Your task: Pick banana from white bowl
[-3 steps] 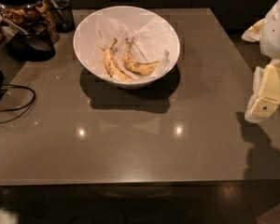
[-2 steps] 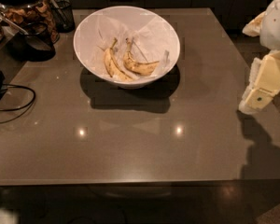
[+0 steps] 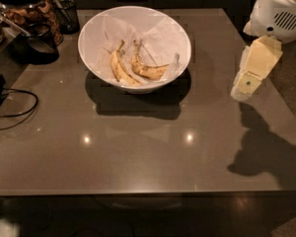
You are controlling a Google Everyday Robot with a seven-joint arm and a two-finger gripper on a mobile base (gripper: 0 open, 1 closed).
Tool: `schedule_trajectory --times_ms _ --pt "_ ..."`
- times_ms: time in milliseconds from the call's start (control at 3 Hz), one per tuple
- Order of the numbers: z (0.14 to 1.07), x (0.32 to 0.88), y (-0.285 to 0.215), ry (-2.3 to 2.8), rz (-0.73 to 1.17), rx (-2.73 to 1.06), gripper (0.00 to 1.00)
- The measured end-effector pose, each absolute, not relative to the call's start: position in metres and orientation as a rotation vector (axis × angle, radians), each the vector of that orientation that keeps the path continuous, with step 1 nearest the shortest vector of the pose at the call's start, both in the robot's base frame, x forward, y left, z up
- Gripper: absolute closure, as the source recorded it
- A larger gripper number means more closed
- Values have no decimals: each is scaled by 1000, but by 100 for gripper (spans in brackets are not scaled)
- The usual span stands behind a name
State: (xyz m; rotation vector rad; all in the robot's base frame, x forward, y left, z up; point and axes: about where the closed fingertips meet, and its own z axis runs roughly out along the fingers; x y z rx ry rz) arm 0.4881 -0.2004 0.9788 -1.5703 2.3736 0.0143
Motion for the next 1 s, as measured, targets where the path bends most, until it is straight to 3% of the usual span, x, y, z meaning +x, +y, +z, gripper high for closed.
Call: schedule_trajectory --times_ms 1000 --pt "971 521 -170 2368 -12 -1617 0"
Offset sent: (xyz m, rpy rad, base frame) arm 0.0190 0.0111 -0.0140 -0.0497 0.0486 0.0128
